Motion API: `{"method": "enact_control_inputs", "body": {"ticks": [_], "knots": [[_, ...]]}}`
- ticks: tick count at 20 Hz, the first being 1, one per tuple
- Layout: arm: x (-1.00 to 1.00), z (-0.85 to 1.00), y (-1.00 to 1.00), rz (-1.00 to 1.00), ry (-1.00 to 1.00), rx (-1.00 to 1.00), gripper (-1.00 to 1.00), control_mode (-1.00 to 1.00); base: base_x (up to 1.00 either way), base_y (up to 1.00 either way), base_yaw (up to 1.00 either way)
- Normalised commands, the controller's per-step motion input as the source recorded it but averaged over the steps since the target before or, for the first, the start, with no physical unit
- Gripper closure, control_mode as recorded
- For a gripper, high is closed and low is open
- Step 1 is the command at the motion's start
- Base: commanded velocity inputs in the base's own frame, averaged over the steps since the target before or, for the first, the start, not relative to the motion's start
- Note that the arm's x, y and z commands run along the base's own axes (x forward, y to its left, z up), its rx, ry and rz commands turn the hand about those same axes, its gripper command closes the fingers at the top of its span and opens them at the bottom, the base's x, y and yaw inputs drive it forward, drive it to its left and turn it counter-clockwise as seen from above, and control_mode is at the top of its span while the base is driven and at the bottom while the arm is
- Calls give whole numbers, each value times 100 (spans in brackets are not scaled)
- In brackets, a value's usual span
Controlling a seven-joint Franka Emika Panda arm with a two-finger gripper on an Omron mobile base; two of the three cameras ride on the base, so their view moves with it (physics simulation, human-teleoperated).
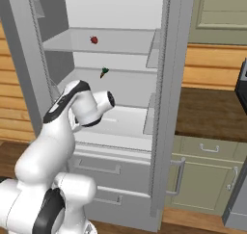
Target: Take the strawberry from the fridge and place it on top of the pancake, located on the dining counter.
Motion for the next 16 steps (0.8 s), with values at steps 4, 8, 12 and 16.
{"method": "enact_control_inputs", "body": {"ticks": [4, 8, 12, 16], "knots": [[-21, -27, 53, 0, 3, 1, -100, -100, 0, 0, 0], [-71, -19, 59, -5, 1, 0, -100, -100, 0, 0, 0], [-71, -13, 71, -20, 0, 0, -100, -100, 0, 0, 0], [-35, -6, 88, -22, 0, 0, -100, -100, 0, 0, 0]]}}
